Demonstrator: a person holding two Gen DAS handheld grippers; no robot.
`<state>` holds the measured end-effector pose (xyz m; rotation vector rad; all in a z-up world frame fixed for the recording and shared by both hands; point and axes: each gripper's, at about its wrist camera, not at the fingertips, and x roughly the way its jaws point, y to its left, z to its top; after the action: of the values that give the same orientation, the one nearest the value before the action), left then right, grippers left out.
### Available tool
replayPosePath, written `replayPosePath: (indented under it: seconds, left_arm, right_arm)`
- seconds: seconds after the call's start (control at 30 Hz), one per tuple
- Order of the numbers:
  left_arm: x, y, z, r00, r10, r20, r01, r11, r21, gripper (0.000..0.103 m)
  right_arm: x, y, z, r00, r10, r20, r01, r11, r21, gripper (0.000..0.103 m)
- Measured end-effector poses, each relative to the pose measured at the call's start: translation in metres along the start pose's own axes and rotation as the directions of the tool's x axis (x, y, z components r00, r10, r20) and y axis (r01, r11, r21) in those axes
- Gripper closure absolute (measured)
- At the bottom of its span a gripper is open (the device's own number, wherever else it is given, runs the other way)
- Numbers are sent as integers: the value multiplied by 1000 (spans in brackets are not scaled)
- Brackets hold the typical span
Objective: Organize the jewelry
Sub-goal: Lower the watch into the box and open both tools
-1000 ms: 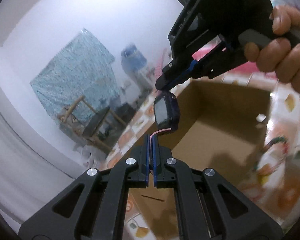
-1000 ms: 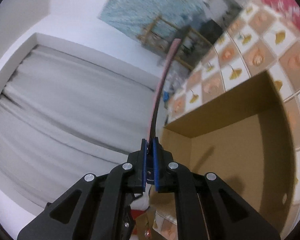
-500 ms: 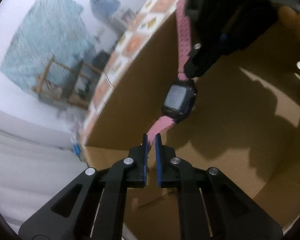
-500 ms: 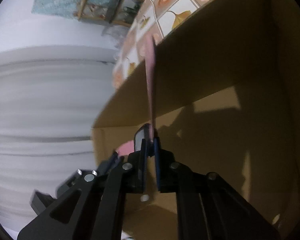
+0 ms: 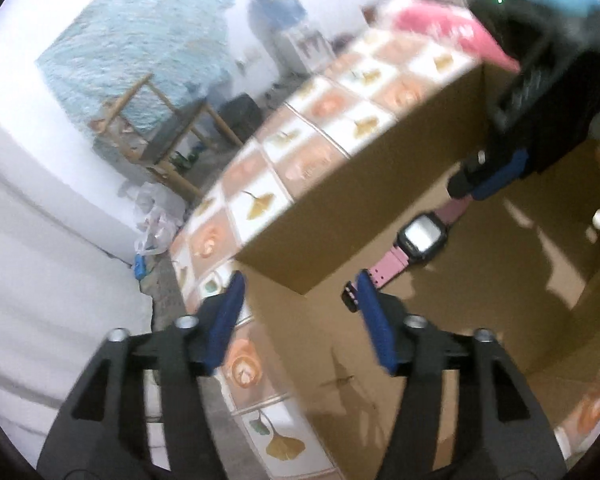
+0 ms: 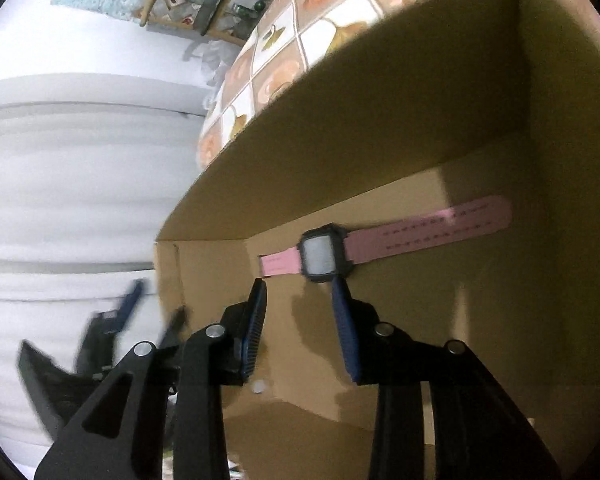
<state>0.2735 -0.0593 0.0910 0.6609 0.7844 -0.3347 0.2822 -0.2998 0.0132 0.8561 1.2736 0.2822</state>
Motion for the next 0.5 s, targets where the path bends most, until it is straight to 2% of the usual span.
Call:
replayPosePath:
  seconds: [0.07, 0.2, 0.27, 0.37, 0.43, 0.5]
  left_arm:
    - [-19, 13, -5, 999, -1, 48, 4, 998, -64, 29]
    - [-71, 28, -37, 989, 49, 137, -20, 979, -205, 18]
    - [-92, 37, -57, 982, 72, 175, -19, 958, -286, 18]
    - [-111, 40, -91, 980, 62, 189, 18, 919, -395, 15]
    - [-116, 33, -114, 983, 46, 179, 38, 899, -436, 15]
    - [-116, 26, -138, 987, 61, 152, 18, 882, -471, 14]
  right_arm:
    - [3, -1, 4, 1000, -23, -10, 23, 1000, -11, 58]
    - [18, 3, 6, 995, -65, -72, 65, 998, -5, 53]
    - [26, 5, 9, 991, -106, -80, 106, 994, -6, 53]
    - [37, 2, 15, 986, -143, -87, 145, 989, 24, 51]
    - [46, -5, 17, 984, -119, -131, 129, 989, 67, 51]
    - [56, -8, 15, 982, -92, -165, 111, 988, 109, 51]
